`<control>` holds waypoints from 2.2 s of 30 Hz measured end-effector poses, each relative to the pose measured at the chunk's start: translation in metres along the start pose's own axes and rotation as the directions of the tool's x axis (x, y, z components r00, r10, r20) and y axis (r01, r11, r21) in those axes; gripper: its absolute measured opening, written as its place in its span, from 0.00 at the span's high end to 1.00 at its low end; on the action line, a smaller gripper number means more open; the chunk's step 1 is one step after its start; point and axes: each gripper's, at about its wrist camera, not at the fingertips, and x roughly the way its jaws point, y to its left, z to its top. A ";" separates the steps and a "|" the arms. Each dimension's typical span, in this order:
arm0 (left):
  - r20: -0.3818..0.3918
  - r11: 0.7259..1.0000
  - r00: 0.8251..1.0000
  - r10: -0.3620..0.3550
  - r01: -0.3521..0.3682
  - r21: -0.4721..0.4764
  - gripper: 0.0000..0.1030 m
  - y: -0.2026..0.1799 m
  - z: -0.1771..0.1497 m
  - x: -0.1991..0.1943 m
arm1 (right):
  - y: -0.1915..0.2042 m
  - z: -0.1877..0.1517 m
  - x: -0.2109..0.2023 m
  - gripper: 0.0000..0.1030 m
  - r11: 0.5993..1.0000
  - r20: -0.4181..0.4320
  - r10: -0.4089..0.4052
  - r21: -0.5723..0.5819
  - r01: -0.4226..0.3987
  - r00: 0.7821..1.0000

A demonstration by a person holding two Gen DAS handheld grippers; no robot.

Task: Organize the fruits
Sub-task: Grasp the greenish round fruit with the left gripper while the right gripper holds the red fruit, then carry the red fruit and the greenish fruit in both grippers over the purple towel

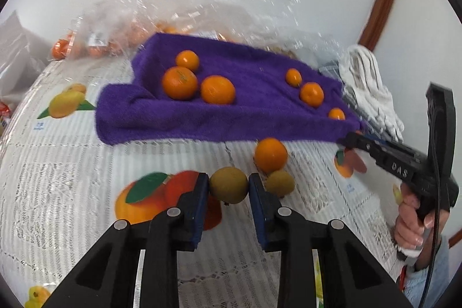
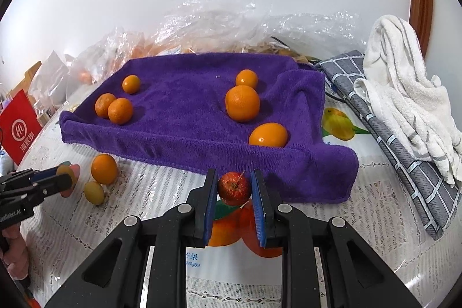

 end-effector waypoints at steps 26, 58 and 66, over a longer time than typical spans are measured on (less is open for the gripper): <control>0.115 0.994 0.987 0.110 -0.108 -0.023 0.74 0.008 0.008 -0.018 | 0.002 0.000 -0.007 0.77 0.999 0.025 0.033 0.027 -0.033 0.999; 0.262 0.973 0.938 0.228 -0.212 -0.087 0.74 -0.006 0.093 -0.011 | 0.005 0.081 -0.016 0.77 0.993 0.171 0.046 0.100 -0.064 0.984; 0.202 0.968 0.948 0.246 -0.230 -0.099 0.74 0.013 0.077 0.019 | -0.005 0.069 0.009 0.77 0.994 0.103 0.032 0.097 -0.042 0.994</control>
